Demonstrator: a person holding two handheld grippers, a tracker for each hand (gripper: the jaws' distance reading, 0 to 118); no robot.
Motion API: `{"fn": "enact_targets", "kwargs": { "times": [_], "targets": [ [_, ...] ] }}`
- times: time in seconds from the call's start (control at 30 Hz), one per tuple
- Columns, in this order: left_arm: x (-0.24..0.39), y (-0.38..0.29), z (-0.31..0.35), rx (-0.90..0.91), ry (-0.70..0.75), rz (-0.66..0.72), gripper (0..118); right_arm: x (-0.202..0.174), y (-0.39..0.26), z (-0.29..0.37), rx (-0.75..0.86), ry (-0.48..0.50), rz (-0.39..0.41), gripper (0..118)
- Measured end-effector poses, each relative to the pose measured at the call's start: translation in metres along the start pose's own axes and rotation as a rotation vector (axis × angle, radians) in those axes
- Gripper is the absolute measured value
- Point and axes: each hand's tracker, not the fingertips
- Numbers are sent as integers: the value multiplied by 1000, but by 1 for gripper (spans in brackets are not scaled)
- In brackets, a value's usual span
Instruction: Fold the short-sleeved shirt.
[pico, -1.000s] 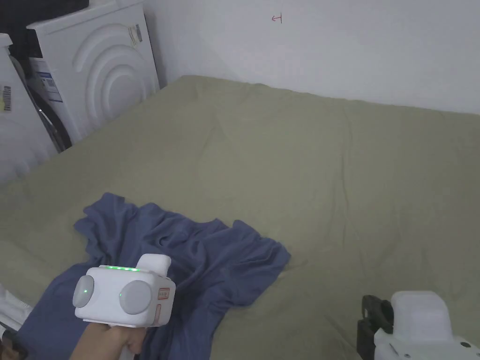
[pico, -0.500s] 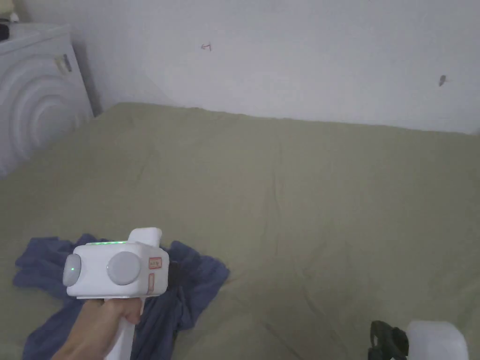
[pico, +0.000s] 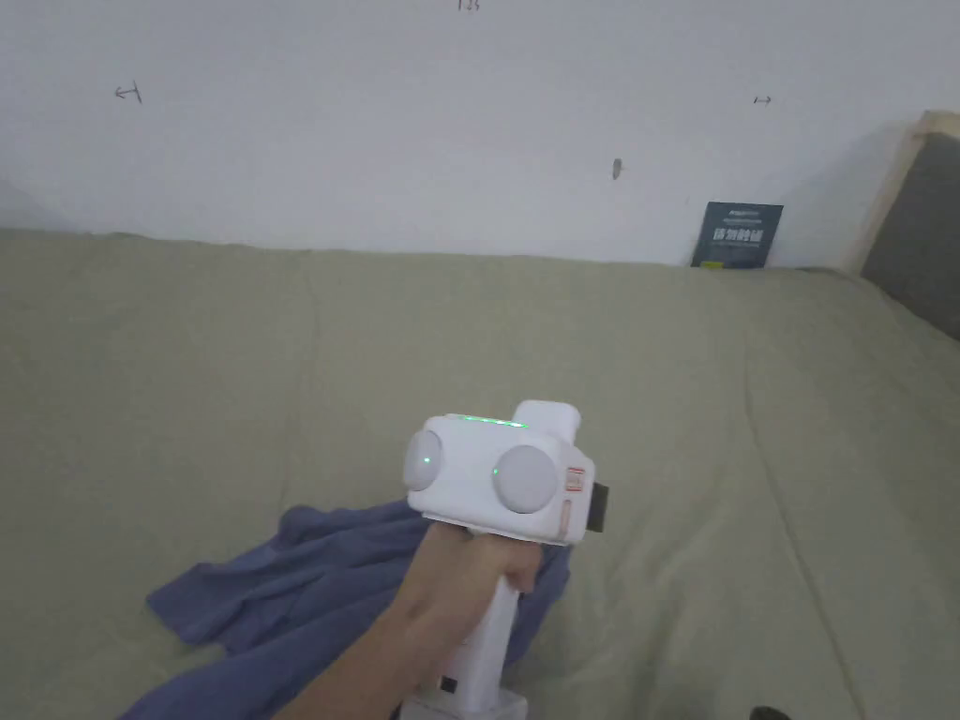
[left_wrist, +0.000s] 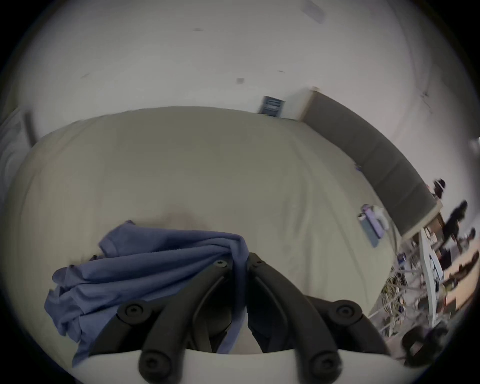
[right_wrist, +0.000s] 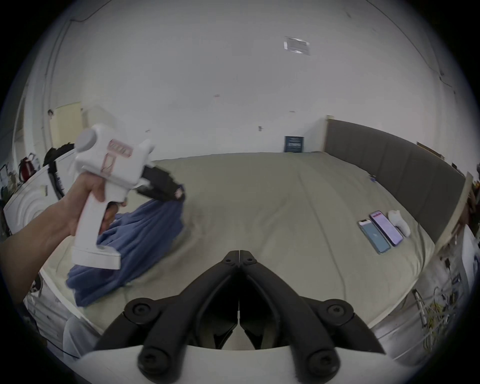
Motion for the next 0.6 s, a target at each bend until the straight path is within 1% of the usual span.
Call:
{"fn": "enact_targets", "kwargs": {
  "times": [0.03, 0.1, 0.13, 0.17, 0.2, 0.27, 0.37, 0.43, 0.5, 0.53, 0.57, 0.6],
  "targets": [
    [20, 6, -12, -7, -31, -29, 9, 7, -1, -3, -6, -19, -10, 0],
    [51, 9, -29, -5, -101, -43, 9, 15, -3, -12, -22, -31, -24, 0],
    [56, 10, -41, -22, -135, -47, 9, 19, -4, -16, -29, -40, -29, 0],
    [64, 9, -54, -46, -138, -56, 9, 22, -6, -20, -33, -44, -35, 0],
    [67, 3, -68, -74, -93, -64, 9, 25, -7, -24, -43, -49, -46, 0],
    [67, -11, -96, -132, -61, -92, 8, 28, -11, -29, -59, -42, -64, 0],
    [54, -30, -128, -230, 18, -71, 8, 29, -16, -32, -69, -42, -68, 0],
    [48, -38, -134, -250, 49, -58, 8, 29, -18, -36, -81, -39, -74, 0],
    [44, -40, -134, -239, 34, -52, 8, 29, -21, -38, -89, -35, -77, 0],
    [45, -41, -128, -231, 35, -44, 13, 29, -21, -39, -93, -35, -79, 0],
    [44, -41, -125, -214, 28, -34, 51, 29, -21, -40, -97, -34, -82, 0],
    [42, -41, -120, -192, 11, -28, 97, 29, -21, -39, -100, -31, -84, 0]
  ]
}}
